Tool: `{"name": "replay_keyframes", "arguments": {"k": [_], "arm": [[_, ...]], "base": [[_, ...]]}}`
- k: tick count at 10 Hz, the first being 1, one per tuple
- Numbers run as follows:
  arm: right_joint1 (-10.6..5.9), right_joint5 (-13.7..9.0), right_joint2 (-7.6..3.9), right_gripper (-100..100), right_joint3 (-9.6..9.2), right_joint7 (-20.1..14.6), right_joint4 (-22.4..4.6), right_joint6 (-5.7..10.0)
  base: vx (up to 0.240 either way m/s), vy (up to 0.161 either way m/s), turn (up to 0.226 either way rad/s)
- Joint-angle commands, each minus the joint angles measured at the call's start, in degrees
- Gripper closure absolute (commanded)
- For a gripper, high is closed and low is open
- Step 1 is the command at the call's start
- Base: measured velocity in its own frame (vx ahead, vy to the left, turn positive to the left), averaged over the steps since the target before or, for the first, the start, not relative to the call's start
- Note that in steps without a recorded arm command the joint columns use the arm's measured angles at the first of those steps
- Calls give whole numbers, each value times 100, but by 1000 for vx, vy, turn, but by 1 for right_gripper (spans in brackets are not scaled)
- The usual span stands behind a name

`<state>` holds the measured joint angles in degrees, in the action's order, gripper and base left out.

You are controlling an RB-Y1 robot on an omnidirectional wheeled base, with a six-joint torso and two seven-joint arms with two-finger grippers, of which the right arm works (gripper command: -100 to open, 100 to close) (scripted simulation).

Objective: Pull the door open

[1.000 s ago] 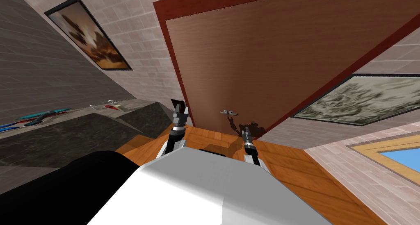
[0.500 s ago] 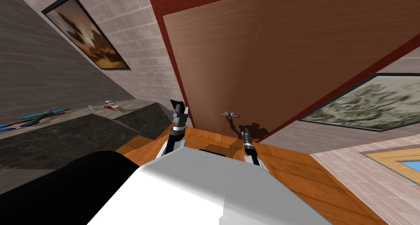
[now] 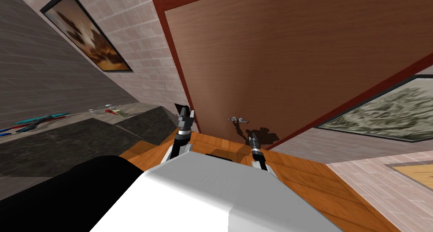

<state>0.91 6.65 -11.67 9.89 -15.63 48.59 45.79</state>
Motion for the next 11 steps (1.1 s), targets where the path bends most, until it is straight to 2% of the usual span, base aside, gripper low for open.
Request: {"name": "replay_keyframes", "arguments": {"k": [1, 3, 4, 5, 11], "arm": [[-96, 34, -20, -100, 22, -34, -264, 70], [-163, 53, -36, -100, 37, -56, -448, 125], [-229, 73, -52, -100, 52, -77, -627, 178], [-229, 73, -52, -100, 52, -77, -627, 178], [-436, 132, -97, -100, 94, -142, -1175, 343]], "base": [[126, 11, 50], [100, 8, 23], [115, 8, 30], [82, 2, 13], [76, -2, 20]]}}
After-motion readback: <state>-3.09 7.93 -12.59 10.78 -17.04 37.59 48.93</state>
